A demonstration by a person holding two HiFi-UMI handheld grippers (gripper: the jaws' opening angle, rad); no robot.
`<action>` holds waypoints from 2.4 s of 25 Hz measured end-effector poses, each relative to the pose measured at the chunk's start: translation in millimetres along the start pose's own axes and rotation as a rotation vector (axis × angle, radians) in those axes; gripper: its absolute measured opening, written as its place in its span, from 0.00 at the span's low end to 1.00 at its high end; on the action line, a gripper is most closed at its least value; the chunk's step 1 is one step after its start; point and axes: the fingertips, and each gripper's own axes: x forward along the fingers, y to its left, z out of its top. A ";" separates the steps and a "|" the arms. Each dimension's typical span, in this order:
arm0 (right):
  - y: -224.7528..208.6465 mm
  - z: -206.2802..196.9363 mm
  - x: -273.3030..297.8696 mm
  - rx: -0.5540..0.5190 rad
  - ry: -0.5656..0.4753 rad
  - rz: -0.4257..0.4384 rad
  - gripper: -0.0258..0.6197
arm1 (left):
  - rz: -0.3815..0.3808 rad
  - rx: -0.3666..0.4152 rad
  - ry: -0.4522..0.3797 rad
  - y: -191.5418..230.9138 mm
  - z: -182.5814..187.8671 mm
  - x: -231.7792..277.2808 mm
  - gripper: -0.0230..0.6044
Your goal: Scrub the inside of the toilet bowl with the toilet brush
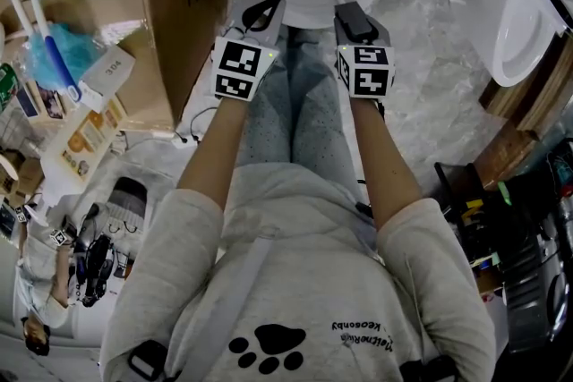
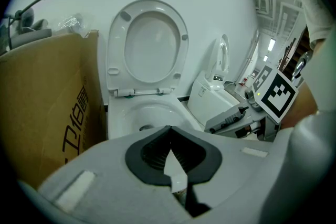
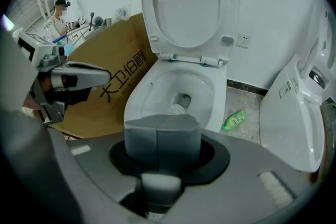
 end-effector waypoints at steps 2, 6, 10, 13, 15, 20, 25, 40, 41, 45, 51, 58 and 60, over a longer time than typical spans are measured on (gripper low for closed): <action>4.8 -4.1 2.0 0.003 0.014 0.008 0.27 | -0.002 0.000 0.000 0.7 -0.8 -0.8 0.03; 13.6 -11.1 4.0 0.010 0.041 0.026 0.27 | -0.006 0.002 -0.001 0.9 -0.4 -1.7 0.03; 19.7 -17.0 7.3 0.008 0.051 0.035 0.27 | -0.008 0.002 -0.001 3.0 -2.4 -2.6 0.03; 20.8 -17.5 10.0 0.002 0.046 0.034 0.27 | -0.008 0.001 0.001 4.8 -4.0 -2.9 0.03; 20.7 -18.6 12.0 -0.011 0.045 0.030 0.27 | -0.009 0.000 0.005 5.3 -5.2 -3.2 0.03; 33.2 -15.7 12.0 -0.024 0.042 0.054 0.27 | -0.009 -0.003 0.011 5.5 -6.6 -3.8 0.03; 45.3 -10.8 15.3 -0.018 0.036 0.062 0.27 | -0.013 -0.006 0.016 5.9 -8.7 -3.5 0.03; 53.0 12.2 30.8 -0.012 0.026 0.073 0.27 | -0.027 -0.015 0.028 15.8 -5.5 7.2 0.03; 52.8 14.3 31.7 -0.012 0.026 0.073 0.27 | -0.027 -0.015 0.029 17.0 -4.5 8.2 0.03; 52.7 25.7 35.0 -0.004 0.022 0.081 0.27 | -0.026 -0.019 0.031 21.8 -1.0 12.0 0.03; 48.7 41.8 41.6 -0.004 0.016 0.082 0.27 | -0.026 -0.023 0.033 26.9 5.9 18.3 0.03; 45.1 59.2 48.1 0.000 0.012 0.083 0.28 | -0.023 -0.031 0.033 36.2 14.7 24.7 0.03; 43.9 63.2 50.2 0.001 0.012 0.084 0.28 | -0.021 -0.030 0.035 38.7 16.8 26.2 0.03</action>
